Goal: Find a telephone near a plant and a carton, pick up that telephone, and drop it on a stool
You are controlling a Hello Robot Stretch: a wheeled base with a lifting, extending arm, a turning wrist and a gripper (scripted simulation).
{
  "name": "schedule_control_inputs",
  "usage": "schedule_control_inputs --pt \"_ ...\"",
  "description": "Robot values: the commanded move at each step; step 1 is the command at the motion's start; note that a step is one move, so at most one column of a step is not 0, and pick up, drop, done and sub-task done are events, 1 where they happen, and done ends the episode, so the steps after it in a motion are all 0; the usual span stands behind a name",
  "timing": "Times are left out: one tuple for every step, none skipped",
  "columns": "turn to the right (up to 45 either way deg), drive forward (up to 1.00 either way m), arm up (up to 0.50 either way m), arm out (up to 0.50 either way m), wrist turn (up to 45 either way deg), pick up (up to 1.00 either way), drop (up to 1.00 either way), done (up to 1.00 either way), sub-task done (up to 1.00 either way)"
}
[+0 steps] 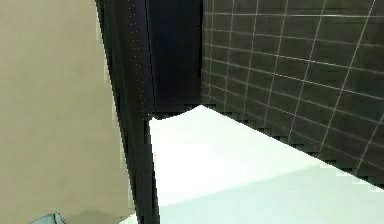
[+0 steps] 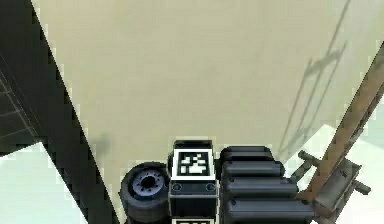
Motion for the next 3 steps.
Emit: schedule_control_inputs --pt "0.0 1.0 0.0 0.0 0.0 0.0 0.0 0.0 0.0" --pt "9.0 0.0 0.0 0.0 0.0 0.0 0.0 0.0 0.0" --pt "0.0 0.05 0.0 0.0 0.0 0.0 0.0 0.0 0.0"
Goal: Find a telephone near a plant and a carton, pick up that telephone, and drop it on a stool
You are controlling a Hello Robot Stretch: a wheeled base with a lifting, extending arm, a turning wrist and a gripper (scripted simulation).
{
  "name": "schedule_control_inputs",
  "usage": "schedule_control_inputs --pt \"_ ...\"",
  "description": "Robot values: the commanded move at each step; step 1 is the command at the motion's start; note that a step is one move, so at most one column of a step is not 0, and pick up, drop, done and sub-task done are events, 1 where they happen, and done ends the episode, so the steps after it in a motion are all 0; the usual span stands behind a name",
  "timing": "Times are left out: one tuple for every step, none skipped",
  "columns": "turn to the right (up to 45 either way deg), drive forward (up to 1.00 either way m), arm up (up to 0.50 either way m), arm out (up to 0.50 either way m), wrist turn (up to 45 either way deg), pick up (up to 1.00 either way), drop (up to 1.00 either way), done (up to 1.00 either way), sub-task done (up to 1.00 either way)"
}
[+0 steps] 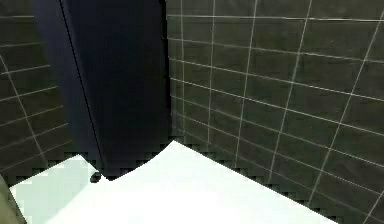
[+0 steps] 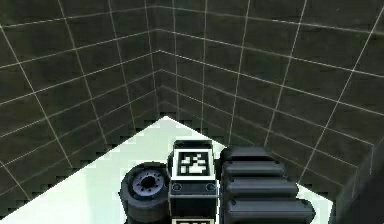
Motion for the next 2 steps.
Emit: schedule_control_inputs --pt "-24.0 0.0 0.0 0.0 0.0 0.0 0.0 0.0 0.0" --pt "0.0 0.75 0.0 0.0 0.0 0.0 0.0 0.0 0.0"
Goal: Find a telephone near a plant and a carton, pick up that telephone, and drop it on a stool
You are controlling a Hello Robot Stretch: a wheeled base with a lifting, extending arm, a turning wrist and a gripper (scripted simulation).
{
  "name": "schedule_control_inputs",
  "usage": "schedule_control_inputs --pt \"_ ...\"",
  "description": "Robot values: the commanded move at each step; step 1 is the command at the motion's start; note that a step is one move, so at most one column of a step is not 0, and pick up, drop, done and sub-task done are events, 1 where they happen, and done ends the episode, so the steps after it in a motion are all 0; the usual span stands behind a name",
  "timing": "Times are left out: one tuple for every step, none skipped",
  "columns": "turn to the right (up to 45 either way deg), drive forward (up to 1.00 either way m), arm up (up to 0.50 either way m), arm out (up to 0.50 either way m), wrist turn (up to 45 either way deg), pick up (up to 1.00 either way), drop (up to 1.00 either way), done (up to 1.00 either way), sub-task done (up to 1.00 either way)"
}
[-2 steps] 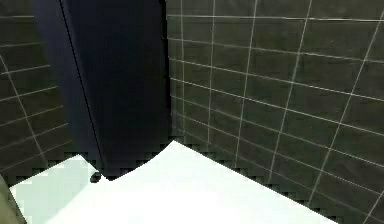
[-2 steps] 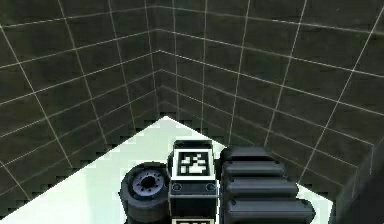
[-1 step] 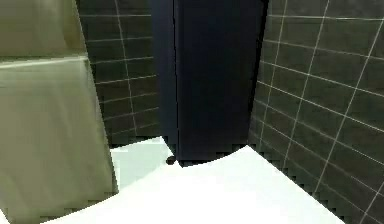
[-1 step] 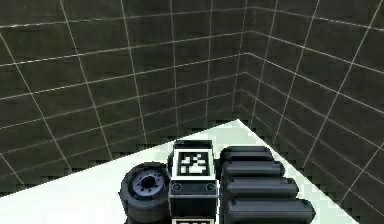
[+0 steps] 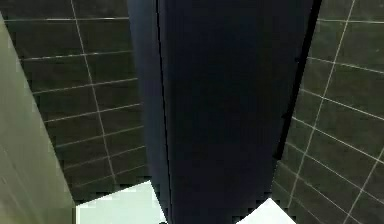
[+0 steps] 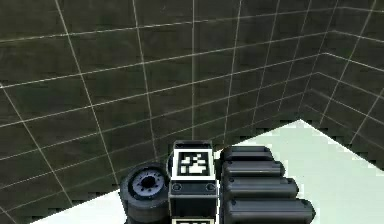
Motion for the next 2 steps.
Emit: schedule_control_inputs --pt "-21.0 0.0 0.0 0.0 0.0 0.0 0.0 0.0 0.0" --pt "0.0 0.05 0.0 0.0 0.0 0.0 0.0 0.0 0.0"
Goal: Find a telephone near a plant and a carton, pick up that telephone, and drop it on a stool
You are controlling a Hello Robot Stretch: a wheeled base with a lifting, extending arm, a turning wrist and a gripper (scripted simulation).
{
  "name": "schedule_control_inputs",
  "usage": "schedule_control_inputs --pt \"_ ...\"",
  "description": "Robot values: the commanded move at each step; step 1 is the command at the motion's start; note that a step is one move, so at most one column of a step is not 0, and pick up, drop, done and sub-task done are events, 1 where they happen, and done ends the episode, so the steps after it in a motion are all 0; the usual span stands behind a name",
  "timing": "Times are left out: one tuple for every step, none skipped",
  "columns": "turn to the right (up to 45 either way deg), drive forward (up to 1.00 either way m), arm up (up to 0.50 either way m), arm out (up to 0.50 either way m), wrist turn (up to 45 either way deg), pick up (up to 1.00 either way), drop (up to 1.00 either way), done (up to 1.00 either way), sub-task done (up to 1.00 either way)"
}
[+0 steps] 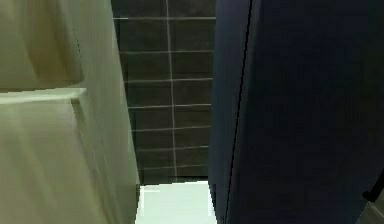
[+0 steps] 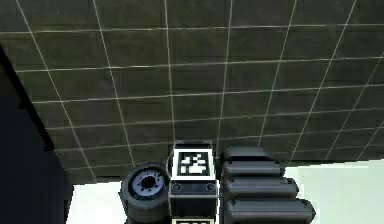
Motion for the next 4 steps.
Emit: schedule_control_inputs --pt "-45.0 0.0 0.0 0.0 0.0 0.0 0.0 0.0 0.0" --pt "-45.0 0.0 0.0 0.0 0.0 0.0 0.0 0.0 0.0" --pt "-3.0 0.0 0.0 0.0 0.0 0.0 0.0 0.0 0.0" --pt "0.0 0.45 0.0 0.0 0.0 0.0 0.0 0.0 0.0"
